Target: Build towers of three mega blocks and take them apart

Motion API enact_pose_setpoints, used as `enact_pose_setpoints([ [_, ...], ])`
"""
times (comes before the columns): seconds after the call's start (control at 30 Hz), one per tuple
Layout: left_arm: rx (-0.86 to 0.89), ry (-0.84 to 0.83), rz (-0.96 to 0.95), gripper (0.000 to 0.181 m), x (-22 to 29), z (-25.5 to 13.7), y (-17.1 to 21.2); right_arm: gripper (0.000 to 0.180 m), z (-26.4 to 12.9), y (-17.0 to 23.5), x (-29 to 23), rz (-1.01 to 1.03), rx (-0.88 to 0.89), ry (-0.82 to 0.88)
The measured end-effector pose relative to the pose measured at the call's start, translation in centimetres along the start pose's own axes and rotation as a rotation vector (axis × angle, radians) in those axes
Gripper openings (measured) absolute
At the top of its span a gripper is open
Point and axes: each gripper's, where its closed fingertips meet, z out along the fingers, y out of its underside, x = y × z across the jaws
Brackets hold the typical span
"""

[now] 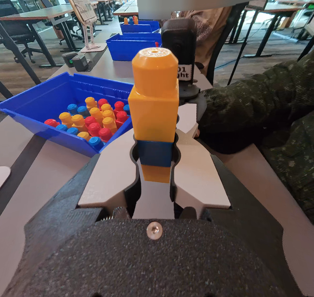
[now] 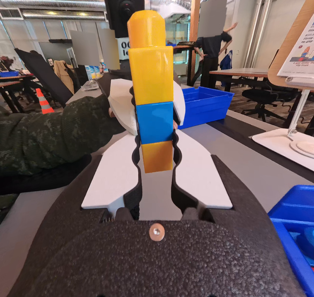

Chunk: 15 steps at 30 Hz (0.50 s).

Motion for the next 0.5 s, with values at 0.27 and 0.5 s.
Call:
enact_pose_setpoints([
  [0.27,-0.534,-0.108,0.062,0.036,-1.7,-2.9,8.9,0.052,-0.4,1.2,0.9,-0.061,-0.137,0.046],
  [0.5,-0.871,-0.043,0.095,0.036,0.1,-3.0,13.3,0.039,0.4,4.5,-0.6,-0.162,-0.318,-0.016],
])
